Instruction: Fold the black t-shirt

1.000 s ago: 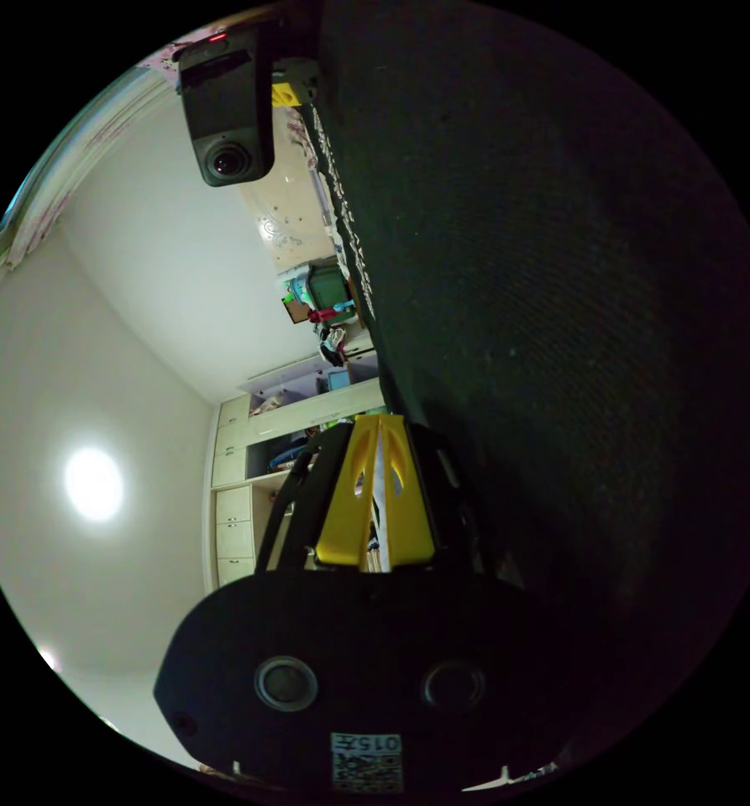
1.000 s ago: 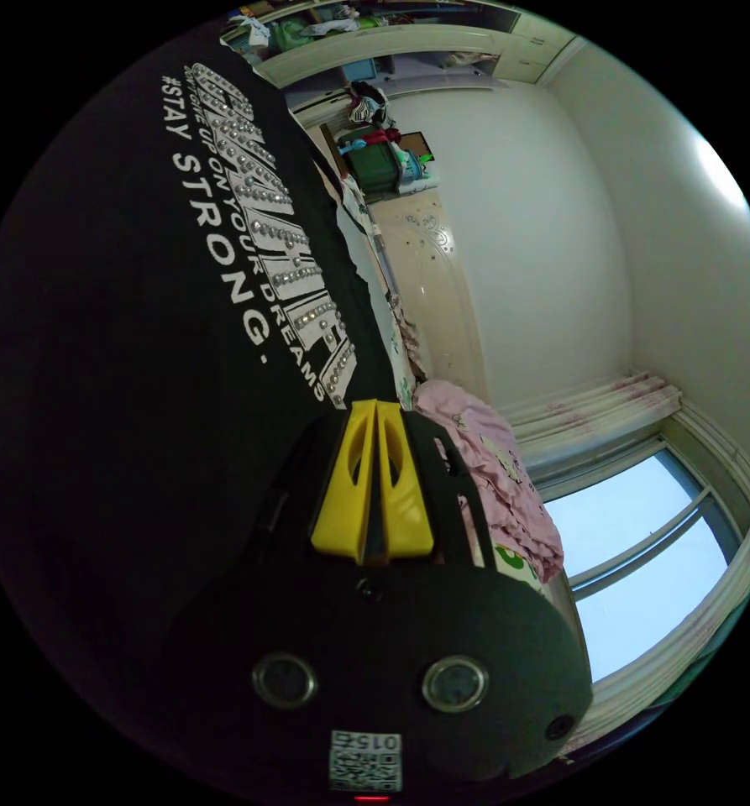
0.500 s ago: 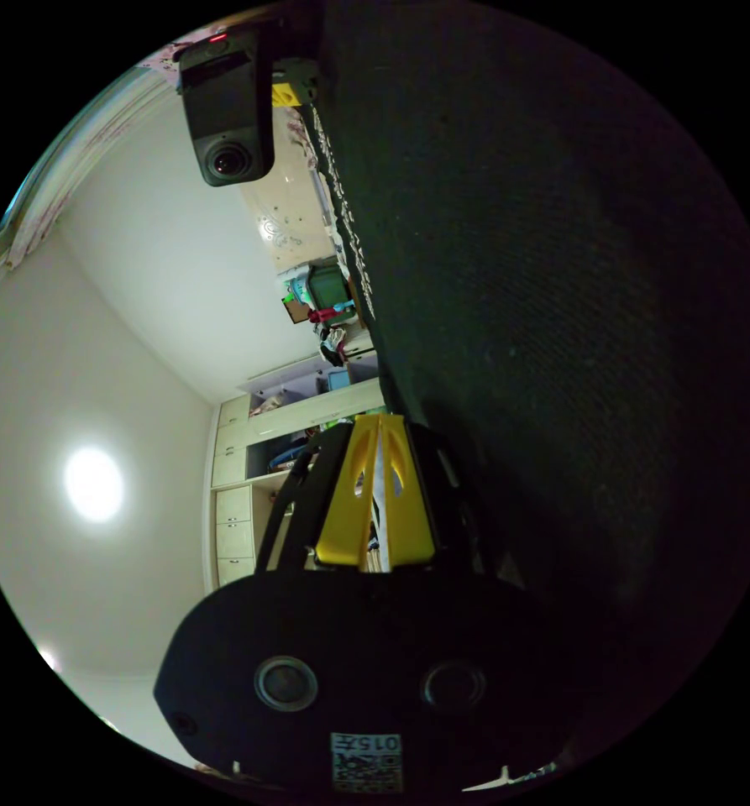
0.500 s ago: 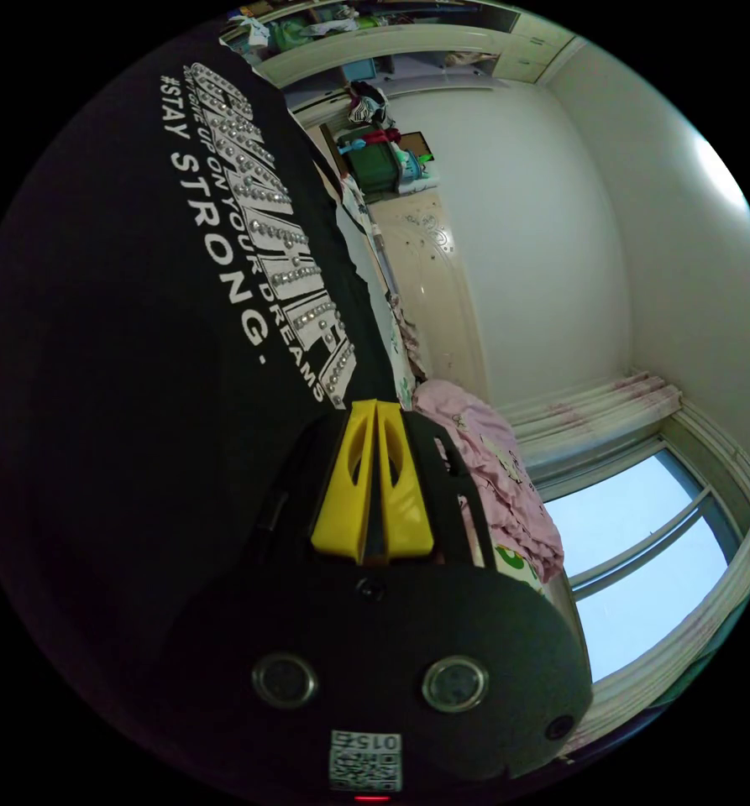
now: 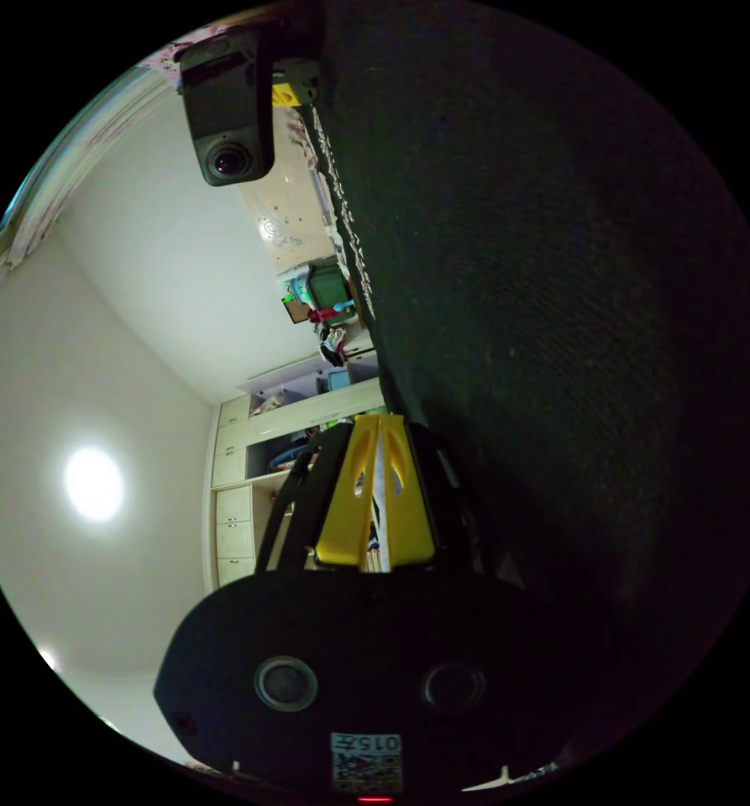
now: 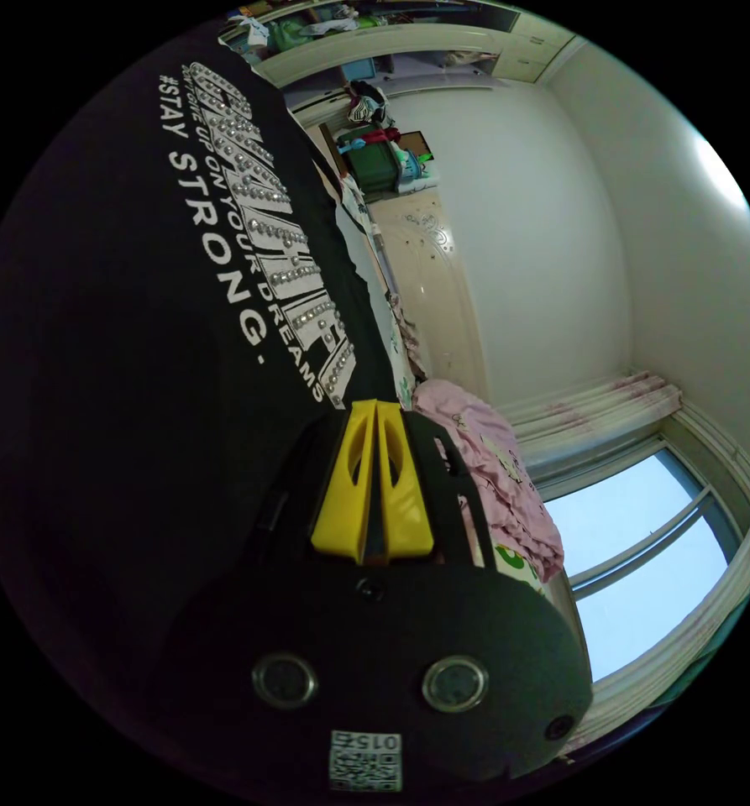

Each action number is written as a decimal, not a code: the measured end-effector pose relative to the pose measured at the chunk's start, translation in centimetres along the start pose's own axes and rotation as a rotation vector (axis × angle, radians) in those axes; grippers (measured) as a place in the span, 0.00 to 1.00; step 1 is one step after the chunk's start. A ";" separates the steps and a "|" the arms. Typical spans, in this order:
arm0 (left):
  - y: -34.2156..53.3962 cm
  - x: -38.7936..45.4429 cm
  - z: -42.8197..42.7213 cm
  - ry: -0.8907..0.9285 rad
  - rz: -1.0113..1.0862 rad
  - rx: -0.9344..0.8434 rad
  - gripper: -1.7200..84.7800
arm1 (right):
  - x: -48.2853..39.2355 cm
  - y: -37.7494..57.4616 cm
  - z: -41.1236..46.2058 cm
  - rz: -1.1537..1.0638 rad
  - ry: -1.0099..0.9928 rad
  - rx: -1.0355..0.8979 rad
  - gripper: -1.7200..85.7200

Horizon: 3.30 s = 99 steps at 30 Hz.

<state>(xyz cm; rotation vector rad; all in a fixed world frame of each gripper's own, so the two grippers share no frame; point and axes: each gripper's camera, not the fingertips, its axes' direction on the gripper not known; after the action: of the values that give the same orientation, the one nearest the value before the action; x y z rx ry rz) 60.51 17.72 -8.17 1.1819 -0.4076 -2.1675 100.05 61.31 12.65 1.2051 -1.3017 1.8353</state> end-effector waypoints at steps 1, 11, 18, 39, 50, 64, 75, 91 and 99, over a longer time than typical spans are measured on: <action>-0.2 0.1 -0.1 0.000 0.000 0.000 0.02 | -0.3 0.4 0.1 0.000 0.000 0.000 0.01; -4.5 1.6 -1.7 0.002 -0.004 0.000 0.01 | -3.0 5.4 0.9 0.003 -0.003 -0.001 0.01; -7.7 3.6 -2.9 0.006 -0.009 0.000 0.01 | -4.2 9.8 1.9 0.002 -0.005 -0.002 0.01; -16.3 15.5 -4.9 0.021 -0.028 0.002 0.01 | 13.3 46.1 12.1 0.815 -1.125 0.465 0.01; -18.2 26.1 -4.0 0.028 -0.033 0.007 0.01 | 12.1 57.4 17.3 0.932 -1.199 0.464 0.01; 4.3 27.6 4.9 0.694 -1.215 0.194 0.02 | 9.8 63.9 18.2 0.788 -1.216 0.539 0.01; 23.6 55.3 7.7 0.901 -1.730 0.194 0.03 | 8.7 63.8 13.9 0.438 -1.267 0.742 0.01; 26.2 73.7 12.4 1.104 -1.854 0.160 0.03 | 6.6 66.9 4.6 -0.664 -1.471 0.581 0.12; 25.8 74.0 11.7 1.009 -1.778 0.020 0.03 | 5.1 64.7 11.2 -0.701 -1.681 0.458 0.02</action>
<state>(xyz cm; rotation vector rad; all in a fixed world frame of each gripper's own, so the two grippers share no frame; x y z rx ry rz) 30.82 -50.56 -35.29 2.9711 1.6086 -2.0111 47.32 27.66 -7.88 3.1687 -0.7411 0.2911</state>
